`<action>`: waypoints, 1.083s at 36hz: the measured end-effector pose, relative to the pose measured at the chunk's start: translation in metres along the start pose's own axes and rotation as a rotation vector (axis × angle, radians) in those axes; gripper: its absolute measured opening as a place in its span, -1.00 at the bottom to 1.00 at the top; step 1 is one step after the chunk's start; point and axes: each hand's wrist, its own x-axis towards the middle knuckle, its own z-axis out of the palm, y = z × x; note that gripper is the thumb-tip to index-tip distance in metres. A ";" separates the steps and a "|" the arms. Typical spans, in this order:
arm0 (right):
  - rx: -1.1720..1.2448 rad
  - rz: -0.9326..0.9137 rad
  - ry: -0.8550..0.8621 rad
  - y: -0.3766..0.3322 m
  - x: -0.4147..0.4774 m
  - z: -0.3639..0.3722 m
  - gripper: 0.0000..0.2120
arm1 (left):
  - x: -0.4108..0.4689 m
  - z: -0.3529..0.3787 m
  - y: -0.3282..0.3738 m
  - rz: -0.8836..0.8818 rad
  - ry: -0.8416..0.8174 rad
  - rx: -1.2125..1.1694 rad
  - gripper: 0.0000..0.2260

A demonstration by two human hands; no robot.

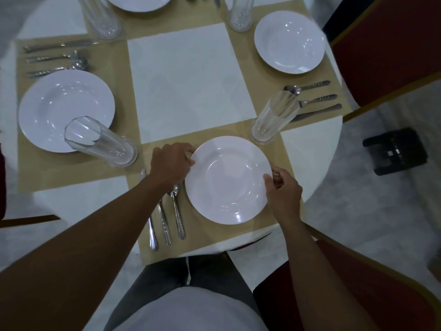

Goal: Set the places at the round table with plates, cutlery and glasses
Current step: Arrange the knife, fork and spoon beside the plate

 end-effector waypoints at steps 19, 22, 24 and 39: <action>0.019 -0.117 0.232 -0.031 -0.042 0.023 -0.73 | -0.038 -0.013 -0.045 0.092 0.048 -0.431 -0.72; 0.065 -0.252 0.131 -0.045 -0.070 0.046 -0.76 | -0.057 -0.015 -0.068 0.065 0.038 -0.471 -0.71; 0.061 -0.371 0.015 -0.055 -0.091 0.065 -0.77 | -0.070 -0.014 -0.084 0.070 0.026 -0.453 -0.69; -0.331 -0.386 -0.322 -0.081 -0.178 0.165 -0.83 | -0.121 0.012 -0.160 0.268 0.035 -0.115 -0.32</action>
